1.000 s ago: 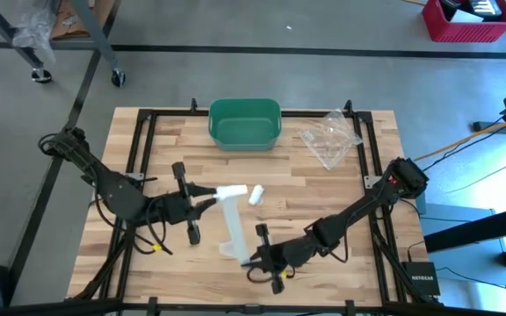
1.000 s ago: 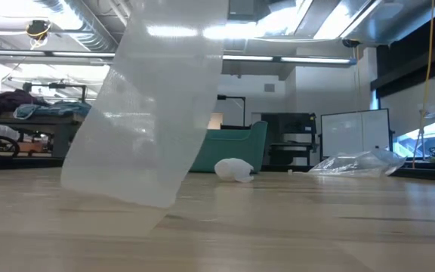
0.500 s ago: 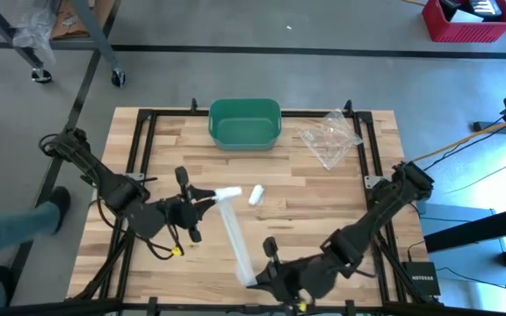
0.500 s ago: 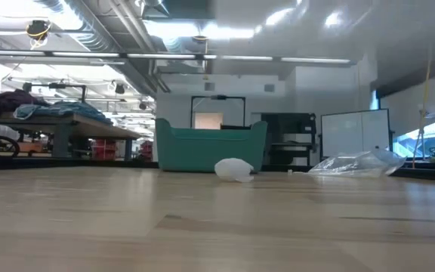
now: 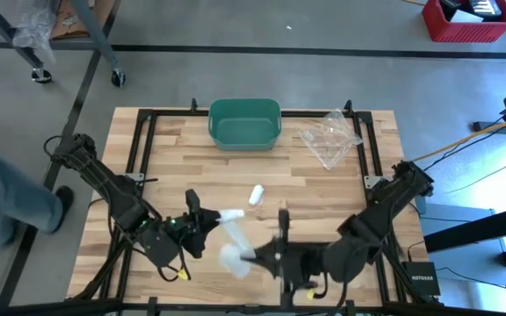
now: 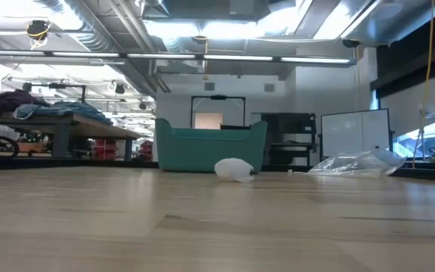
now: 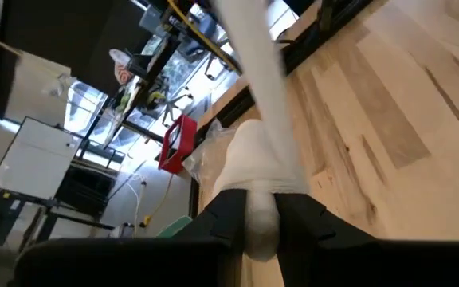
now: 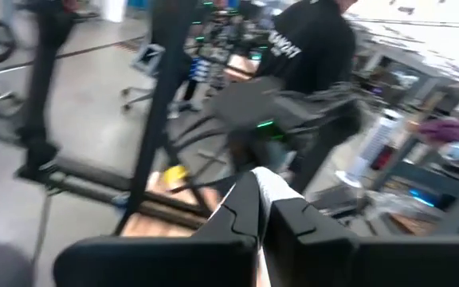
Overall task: Roll bandage
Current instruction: Roll the bottom white bandage
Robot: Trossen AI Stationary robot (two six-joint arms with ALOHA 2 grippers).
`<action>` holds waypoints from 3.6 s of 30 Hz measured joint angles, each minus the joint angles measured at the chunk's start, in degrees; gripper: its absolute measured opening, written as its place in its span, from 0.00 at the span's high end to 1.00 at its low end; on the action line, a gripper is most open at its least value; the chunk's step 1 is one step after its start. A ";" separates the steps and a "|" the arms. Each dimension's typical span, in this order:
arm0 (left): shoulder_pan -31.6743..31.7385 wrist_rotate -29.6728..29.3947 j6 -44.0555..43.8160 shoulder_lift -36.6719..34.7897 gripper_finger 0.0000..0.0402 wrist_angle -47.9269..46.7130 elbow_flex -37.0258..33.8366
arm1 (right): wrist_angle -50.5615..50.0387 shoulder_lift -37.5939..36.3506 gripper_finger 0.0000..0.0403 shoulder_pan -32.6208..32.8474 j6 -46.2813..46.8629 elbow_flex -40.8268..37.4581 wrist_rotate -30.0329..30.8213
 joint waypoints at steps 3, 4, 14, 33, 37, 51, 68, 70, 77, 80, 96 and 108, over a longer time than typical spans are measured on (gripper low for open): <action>-0.73 0.05 -0.02 0.45 0.90 0.05 0.00 | -1.94 0.00 0.98 -1.81 -0.19 3.92 2.53; -0.87 0.40 -0.15 0.45 0.90 0.04 0.00 | -2.56 0.00 0.98 -2.72 -0.21 5.23 2.74; -1.42 3.88 -1.85 1.14 0.90 -1.53 0.02 | -15.72 0.00 0.98 -14.23 3.67 17.14 0.63; -1.91 12.43 -5.79 1.37 0.90 0.35 0.00 | -27.26 0.37 0.75 -38.55 22.98 4.42 -22.74; -1.96 14.23 -6.64 1.37 0.90 0.09 0.00 | -25.92 0.39 0.57 -39.29 22.96 -3.27 -29.23; -0.19 18.45 -15.29 1.33 0.90 -4.62 -0.04 | -32.55 -0.06 0.38 -39.11 19.91 -2.18 -42.48; -0.07 44.35 -40.11 -0.90 0.90 -3.52 -0.04 | -42.52 0.28 0.38 -39.00 9.66 -3.55 -43.32; -0.12 44.35 -41.16 -0.90 0.90 -3.43 -0.04 | -46.41 0.26 0.38 -38.35 10.01 -3.55 -47.03; 0.76 43.99 -44.30 -0.90 0.90 -3.51 -0.04 | -51.30 -0.96 0.38 -31.07 11.10 -7.16 -49.39; 0.84 43.72 -45.23 -0.90 0.90 -3.67 -0.04 | -40.79 -5.21 0.38 -27.72 11.19 -15.62 -48.82; 4.37 40.49 -42.74 -0.90 0.90 -1.94 -0.02 | 50.86 -8.78 0.38 -19.00 19.69 -53.69 -41.48; 4.58 38.88 -40.73 -0.90 0.90 -1.14 -0.02 | 42.35 -7.77 0.38 -19.14 18.23 -49.65 -36.42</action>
